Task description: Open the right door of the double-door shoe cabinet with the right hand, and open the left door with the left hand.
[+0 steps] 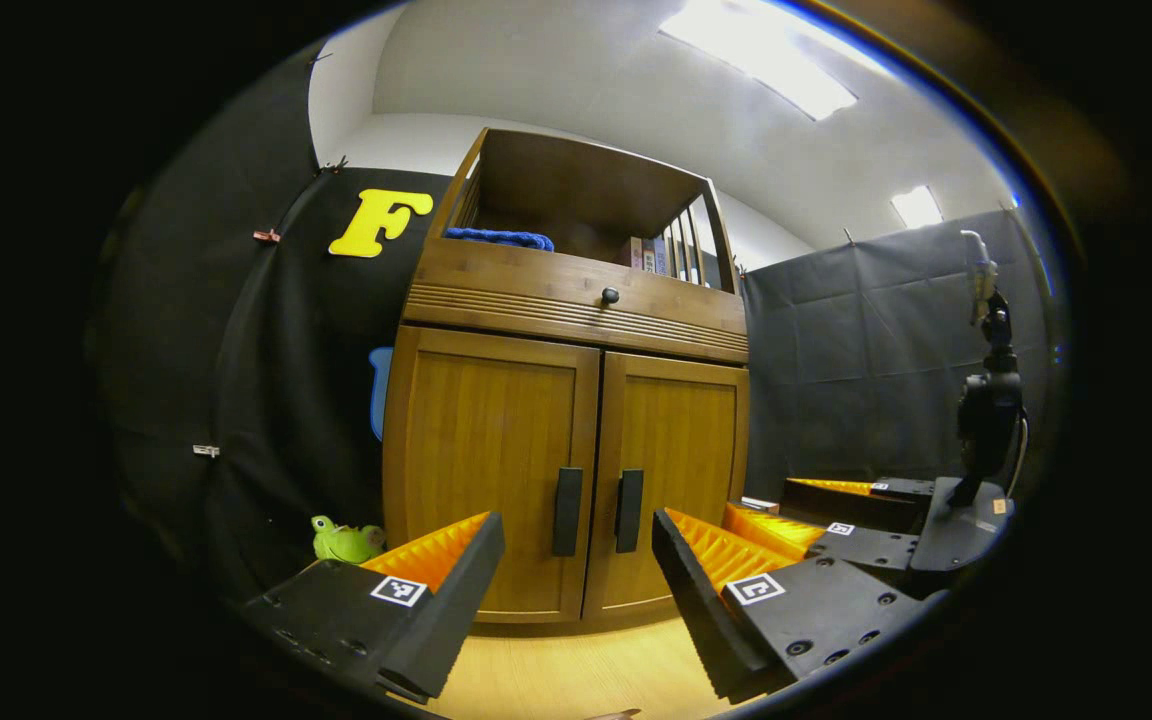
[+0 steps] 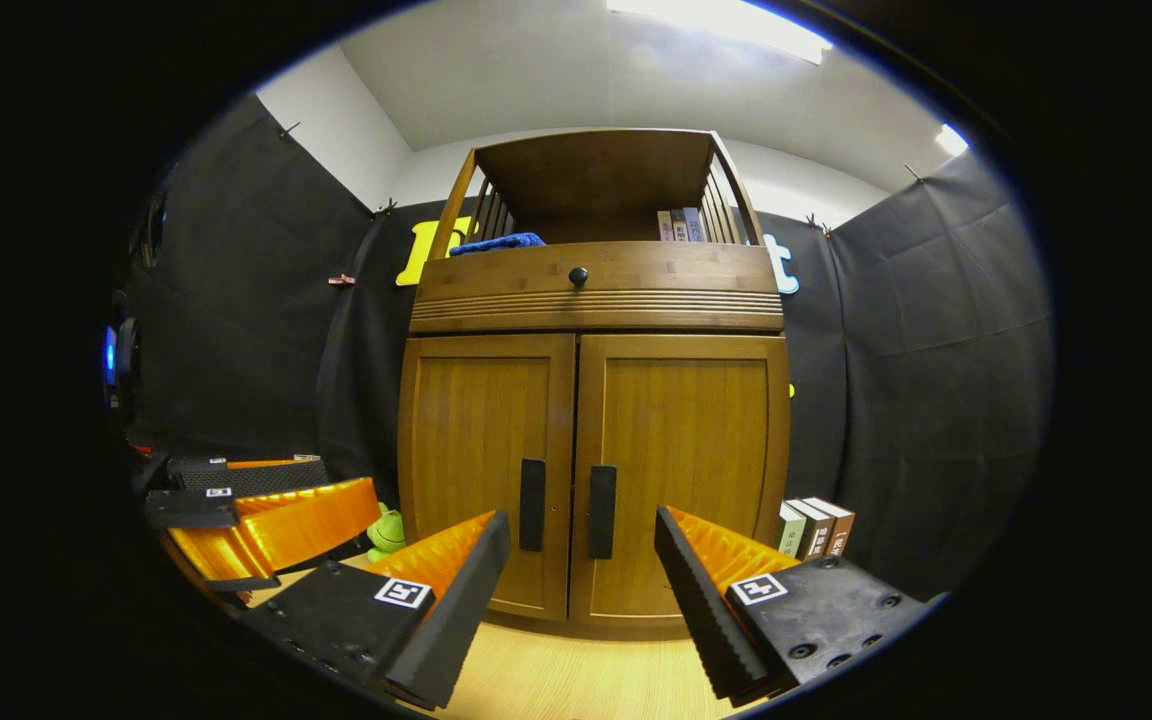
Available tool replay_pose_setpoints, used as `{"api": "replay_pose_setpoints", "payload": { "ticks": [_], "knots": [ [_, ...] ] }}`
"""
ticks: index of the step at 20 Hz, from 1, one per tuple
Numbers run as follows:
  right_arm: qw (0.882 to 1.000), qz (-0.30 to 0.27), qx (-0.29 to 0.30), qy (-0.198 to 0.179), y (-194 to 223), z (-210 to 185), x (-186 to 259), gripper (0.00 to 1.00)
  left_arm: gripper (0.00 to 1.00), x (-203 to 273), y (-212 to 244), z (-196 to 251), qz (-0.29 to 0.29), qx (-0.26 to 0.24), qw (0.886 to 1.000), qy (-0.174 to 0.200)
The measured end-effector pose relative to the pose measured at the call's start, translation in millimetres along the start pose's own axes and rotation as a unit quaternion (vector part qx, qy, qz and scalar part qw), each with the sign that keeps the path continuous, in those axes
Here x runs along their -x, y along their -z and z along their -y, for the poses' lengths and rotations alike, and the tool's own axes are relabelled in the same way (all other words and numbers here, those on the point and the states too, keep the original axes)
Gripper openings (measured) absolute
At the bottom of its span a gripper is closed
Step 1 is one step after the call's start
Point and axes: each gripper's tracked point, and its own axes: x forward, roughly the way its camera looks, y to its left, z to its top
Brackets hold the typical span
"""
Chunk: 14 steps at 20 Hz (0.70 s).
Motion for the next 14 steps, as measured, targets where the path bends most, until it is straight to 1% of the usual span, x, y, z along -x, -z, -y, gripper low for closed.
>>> {"api": "replay_pose_setpoints", "payload": {
  "ticks": [1,3,9,11,14],
  "knots": [
    [1.0,0.002,0.0,0.001,1,1,-7,0.93,0.93,0,0,-1,0.001,-0.001,1.0,0.002],
    [1.0,0.002,0.005,0.002,7,0,-21,0.92,0.93,-1,0,-3,0.004,0.001,1.0,0.004],
    [1.0,-0.025,0.002,-0.008,41,-9,-72,0.92,0.94,3,-3,-20,0.02,0.012,1.0,0.007],
    [1.0,-0.021,0.008,-0.01,50,-10,-92,0.9,0.93,1,0,-29,0.019,0.017,1.0,0.004],
    [0.999,-0.03,0.015,0.003,71,-3,-120,0.89,0.93,-1,3,-43,0.018,0.025,1.0,-0.005]
  ]
}}
